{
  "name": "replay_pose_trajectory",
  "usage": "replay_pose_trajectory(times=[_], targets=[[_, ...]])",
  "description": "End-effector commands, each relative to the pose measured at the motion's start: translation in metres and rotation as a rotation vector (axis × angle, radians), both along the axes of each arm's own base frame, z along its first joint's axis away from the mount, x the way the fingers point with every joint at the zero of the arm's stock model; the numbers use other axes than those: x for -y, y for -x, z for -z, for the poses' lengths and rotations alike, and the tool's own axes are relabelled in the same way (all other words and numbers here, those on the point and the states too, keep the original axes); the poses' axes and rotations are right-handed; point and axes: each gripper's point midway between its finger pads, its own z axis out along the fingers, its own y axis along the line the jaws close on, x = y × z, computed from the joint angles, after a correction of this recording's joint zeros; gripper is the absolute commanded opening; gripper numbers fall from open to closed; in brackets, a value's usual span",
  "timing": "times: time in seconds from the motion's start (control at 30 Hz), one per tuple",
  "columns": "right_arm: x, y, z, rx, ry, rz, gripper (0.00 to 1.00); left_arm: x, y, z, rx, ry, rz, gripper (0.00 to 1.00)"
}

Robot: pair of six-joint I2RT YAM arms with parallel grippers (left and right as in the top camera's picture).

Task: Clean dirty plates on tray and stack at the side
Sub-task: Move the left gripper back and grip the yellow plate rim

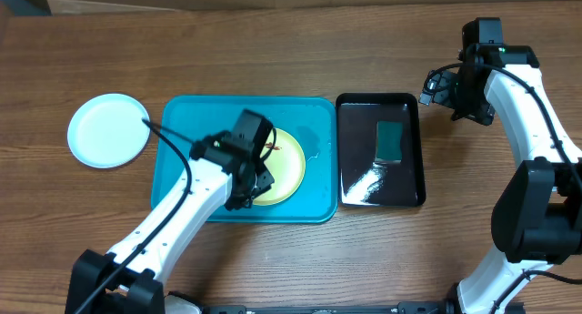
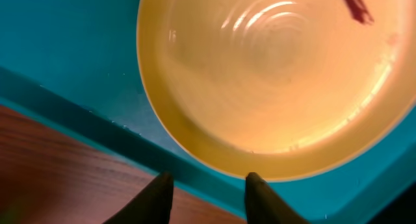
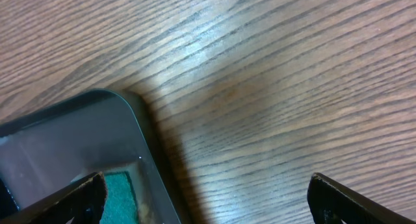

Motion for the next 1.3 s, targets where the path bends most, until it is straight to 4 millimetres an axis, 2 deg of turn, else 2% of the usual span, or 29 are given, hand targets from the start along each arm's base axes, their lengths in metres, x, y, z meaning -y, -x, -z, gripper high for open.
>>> replay_pose_trajectory(times=[0.0, 0.2, 0.23, 0.4, 0.7, 1.0, 1.27], targets=[[0.001, -0.004, -0.013, 0.037, 0.002, 0.01, 1.0, 0.0, -0.001, 0.016, 0.014, 0.039, -0.141, 0.42], [0.001, -0.004, -0.013, 0.037, 0.002, 0.01, 1.0, -0.005, -0.002, 0.024, 0.018, 0.049, -0.179, 0.4], [0.001, -0.004, -0.013, 0.037, 0.002, 0.01, 1.0, -0.005, -0.001, 0.024, 0.013, 0.05, -0.181, 0.36], [0.001, -0.004, -0.013, 0.037, 0.002, 0.01, 1.0, -0.003, 0.006, 0.029, -0.012, 0.064, -0.18, 0.31], [0.001, -0.004, -0.013, 0.037, 0.002, 0.01, 1.0, -0.008, 0.018, 0.05, -0.031, 0.062, -0.222, 0.31], [0.001, -0.004, -0.013, 0.037, 0.002, 0.01, 1.0, -0.006, 0.016, 0.054, -0.012, 0.079, -0.22, 0.25], [0.001, -0.004, -0.013, 0.037, 0.002, 0.01, 1.0, -0.006, 0.016, 0.055, -0.015, 0.076, -0.22, 0.25]])
